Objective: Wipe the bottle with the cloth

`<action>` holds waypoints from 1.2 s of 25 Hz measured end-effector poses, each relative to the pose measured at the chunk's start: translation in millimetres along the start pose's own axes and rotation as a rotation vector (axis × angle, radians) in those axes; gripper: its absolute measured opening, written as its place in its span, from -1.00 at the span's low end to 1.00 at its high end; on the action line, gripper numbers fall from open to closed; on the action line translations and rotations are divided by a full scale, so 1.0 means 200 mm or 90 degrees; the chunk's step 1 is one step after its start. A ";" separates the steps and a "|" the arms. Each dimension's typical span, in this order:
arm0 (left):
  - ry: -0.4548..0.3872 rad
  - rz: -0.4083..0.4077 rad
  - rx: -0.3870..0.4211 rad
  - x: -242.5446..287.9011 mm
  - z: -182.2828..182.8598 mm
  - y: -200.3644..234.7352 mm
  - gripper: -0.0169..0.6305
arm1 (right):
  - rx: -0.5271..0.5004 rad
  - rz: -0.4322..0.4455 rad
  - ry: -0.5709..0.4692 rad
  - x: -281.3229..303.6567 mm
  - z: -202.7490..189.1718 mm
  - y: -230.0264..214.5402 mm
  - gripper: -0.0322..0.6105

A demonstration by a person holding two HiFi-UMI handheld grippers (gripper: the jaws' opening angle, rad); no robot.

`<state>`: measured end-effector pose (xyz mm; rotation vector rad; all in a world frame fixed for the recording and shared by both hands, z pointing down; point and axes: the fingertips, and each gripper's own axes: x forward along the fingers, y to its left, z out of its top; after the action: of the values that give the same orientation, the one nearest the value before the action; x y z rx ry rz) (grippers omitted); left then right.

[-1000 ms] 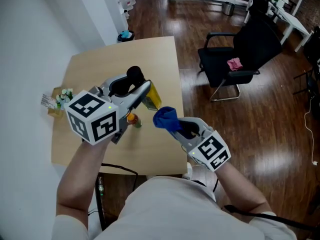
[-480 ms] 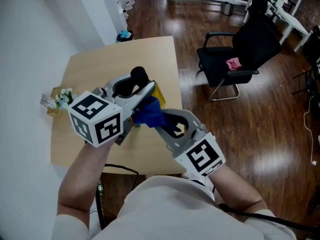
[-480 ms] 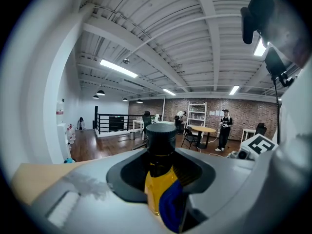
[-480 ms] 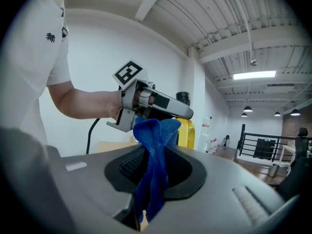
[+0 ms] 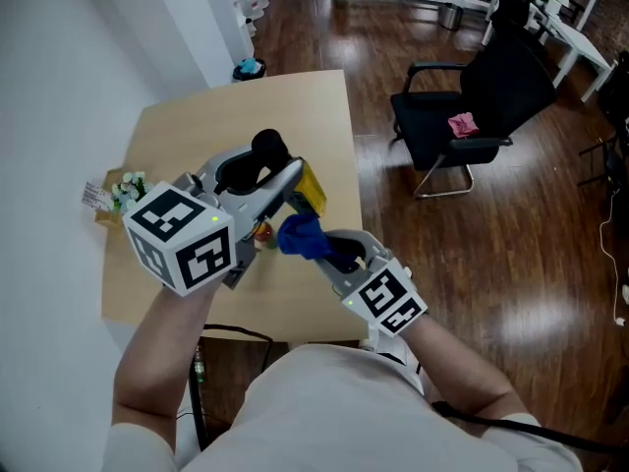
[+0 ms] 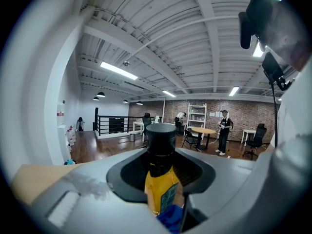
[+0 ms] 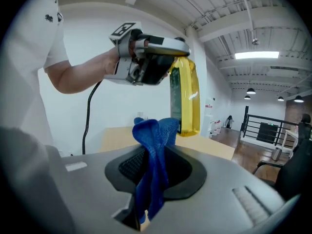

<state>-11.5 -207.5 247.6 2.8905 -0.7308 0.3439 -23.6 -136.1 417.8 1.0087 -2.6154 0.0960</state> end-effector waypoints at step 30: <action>0.024 -0.079 0.001 -0.09 -0.10 -0.24 -0.48 | -0.050 -0.025 -0.154 -0.30 0.60 -0.29 -0.62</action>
<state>-7.2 -153.4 258.3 2.9045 -0.5420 0.3836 22.3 -161.9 280.9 1.1042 -2.7872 -0.1463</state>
